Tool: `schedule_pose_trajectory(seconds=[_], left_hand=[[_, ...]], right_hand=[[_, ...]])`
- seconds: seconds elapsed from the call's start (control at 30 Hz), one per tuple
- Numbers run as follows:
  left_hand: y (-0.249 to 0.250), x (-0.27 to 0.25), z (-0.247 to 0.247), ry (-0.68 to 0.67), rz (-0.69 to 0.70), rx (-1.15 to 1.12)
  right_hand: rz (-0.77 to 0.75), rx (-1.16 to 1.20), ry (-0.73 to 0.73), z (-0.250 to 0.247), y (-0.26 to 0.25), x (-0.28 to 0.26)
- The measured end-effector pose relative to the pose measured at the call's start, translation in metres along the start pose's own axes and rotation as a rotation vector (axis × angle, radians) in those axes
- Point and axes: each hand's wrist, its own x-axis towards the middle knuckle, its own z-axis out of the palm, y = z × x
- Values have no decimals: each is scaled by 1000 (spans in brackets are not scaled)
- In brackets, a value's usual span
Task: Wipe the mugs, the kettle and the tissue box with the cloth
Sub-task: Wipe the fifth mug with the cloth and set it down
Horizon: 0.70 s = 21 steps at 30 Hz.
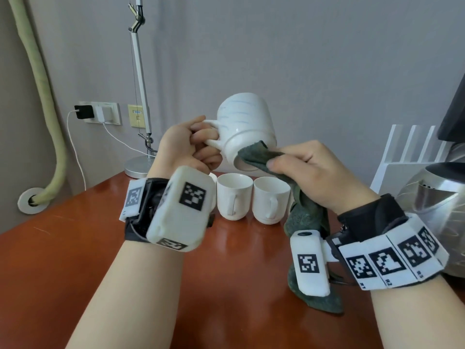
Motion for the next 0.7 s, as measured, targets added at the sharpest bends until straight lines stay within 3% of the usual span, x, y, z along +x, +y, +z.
schedule_pose_trajectory(seconds=[0.13, 0.33, 0.57, 0.7], left_hand=[[6, -2, -3, -8, 0, -52], [5, 2, -4, -7, 1, -8], [-5, 1, 11, 65, 111, 185], [-5, 2, 10, 64, 116, 168]], right_hand=[[-24, 120, -16, -1, 4, 1], [-75, 227, 186, -7, -4, 1], [10, -29, 9, 7, 4, 6], [-1, -117, -11, 11, -2, 4]])
